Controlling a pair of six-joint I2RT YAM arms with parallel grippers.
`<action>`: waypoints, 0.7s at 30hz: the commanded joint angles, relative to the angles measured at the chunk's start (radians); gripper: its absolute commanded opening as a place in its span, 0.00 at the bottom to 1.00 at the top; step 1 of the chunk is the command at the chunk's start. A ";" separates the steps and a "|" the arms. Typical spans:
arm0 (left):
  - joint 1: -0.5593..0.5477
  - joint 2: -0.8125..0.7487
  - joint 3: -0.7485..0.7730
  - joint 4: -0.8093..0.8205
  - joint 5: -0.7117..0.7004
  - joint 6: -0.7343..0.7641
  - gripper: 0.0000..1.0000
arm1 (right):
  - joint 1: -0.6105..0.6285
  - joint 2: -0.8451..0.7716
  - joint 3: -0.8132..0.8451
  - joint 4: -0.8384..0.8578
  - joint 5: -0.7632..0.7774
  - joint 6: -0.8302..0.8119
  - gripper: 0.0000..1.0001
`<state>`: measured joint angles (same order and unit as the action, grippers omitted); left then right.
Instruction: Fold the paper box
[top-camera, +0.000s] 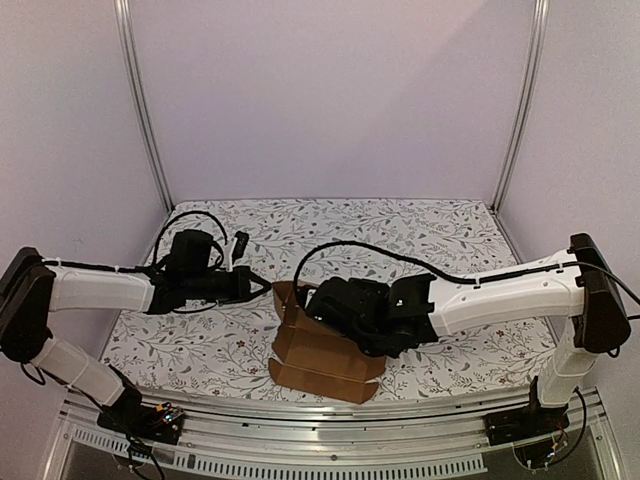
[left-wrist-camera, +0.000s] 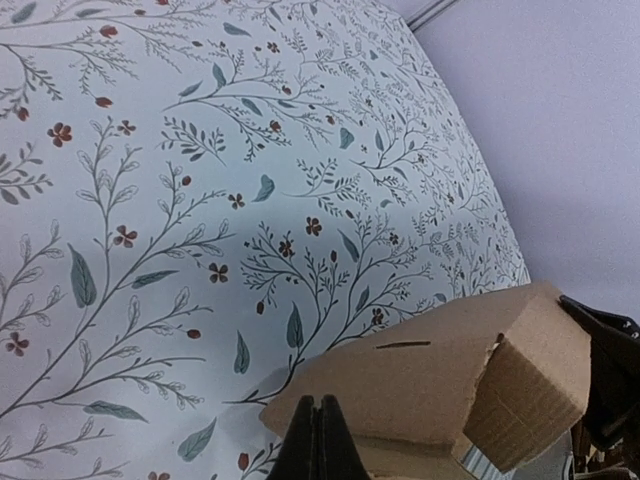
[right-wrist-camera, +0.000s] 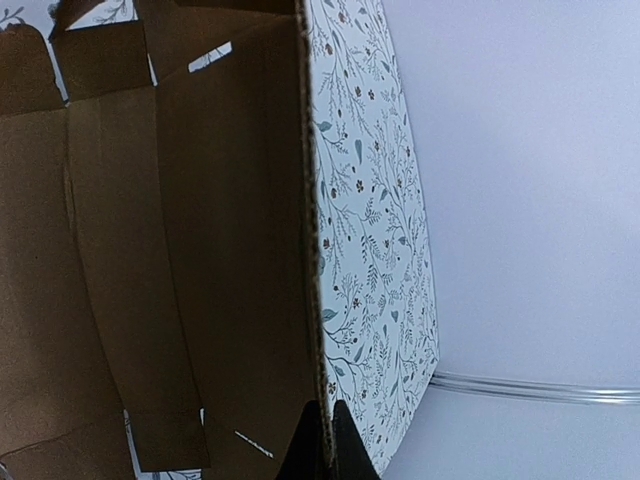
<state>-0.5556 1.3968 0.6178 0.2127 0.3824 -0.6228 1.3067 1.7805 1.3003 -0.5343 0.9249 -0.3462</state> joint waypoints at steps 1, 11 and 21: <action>0.019 0.071 0.010 0.096 0.067 -0.006 0.00 | 0.013 0.010 -0.010 0.028 0.025 0.003 0.00; 0.017 0.077 -0.015 0.105 0.107 0.001 0.00 | 0.015 0.047 -0.004 0.005 0.039 0.015 0.00; 0.017 0.067 -0.050 0.115 0.121 -0.009 0.00 | 0.043 0.134 0.022 -0.002 0.059 0.019 0.00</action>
<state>-0.5499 1.4811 0.5892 0.3027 0.4862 -0.6361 1.3266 1.8698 1.3022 -0.5289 0.9604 -0.3447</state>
